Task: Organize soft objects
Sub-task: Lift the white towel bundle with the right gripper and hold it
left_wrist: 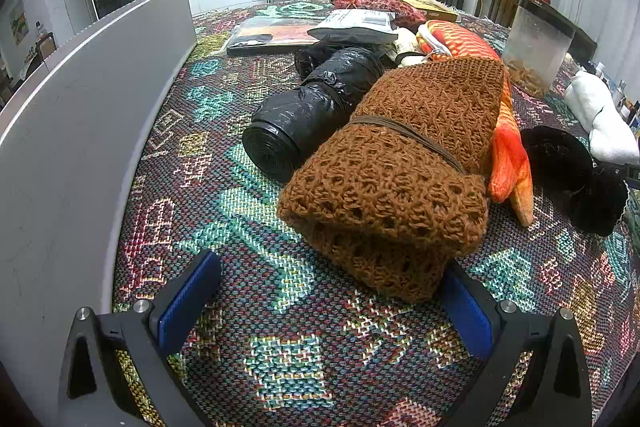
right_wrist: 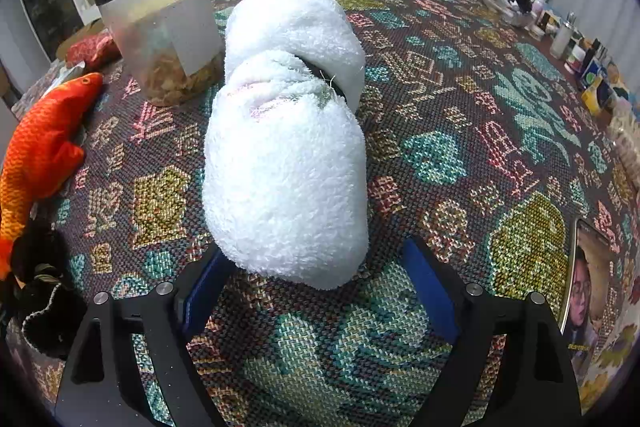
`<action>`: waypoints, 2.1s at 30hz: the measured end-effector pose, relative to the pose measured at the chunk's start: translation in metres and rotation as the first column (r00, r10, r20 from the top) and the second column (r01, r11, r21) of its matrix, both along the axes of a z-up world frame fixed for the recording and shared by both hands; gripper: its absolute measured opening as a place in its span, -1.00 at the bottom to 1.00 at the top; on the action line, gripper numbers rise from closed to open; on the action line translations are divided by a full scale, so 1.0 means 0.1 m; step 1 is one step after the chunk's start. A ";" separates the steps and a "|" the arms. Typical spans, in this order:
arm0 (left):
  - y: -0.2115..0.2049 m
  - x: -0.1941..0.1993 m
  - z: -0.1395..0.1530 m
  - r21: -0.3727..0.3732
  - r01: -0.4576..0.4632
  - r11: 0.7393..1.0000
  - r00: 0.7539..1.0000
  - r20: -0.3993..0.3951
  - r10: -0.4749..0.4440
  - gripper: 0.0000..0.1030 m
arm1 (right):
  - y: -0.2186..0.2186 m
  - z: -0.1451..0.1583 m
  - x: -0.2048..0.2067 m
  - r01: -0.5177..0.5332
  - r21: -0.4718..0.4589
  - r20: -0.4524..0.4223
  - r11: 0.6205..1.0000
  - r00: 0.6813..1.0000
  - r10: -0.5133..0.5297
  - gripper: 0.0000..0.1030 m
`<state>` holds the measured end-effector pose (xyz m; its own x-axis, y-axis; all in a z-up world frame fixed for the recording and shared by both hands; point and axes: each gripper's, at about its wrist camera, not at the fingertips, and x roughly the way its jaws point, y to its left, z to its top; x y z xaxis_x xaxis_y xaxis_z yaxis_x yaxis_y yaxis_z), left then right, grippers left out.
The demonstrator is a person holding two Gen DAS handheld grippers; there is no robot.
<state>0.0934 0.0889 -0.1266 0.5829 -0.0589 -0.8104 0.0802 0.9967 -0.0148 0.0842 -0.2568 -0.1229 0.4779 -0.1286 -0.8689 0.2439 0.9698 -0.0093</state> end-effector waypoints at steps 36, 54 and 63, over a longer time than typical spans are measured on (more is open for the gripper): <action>0.00 0.00 0.00 -0.001 0.000 1.000 1.000 0.000 0.000 1.00 | 0.05 0.02 -0.02 -0.001 -0.014 0.014 1.000 1.000 0.001 0.70; 0.00 0.00 0.00 0.000 0.001 1.000 1.000 0.001 -0.001 1.00 | 0.05 0.02 -0.01 -0.001 -0.015 0.015 1.000 1.000 0.002 0.71; 0.00 0.00 0.00 0.000 0.001 1.000 1.000 0.001 -0.001 1.00 | 0.05 0.01 -0.01 -0.002 -0.015 0.017 1.000 1.000 0.002 0.71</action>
<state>0.0931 0.0888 -0.1269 0.5838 -0.0591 -0.8098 0.0810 0.9966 -0.0144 0.0829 -0.2515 -0.1217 0.4927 -0.1402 -0.8588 0.2420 0.9701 -0.0196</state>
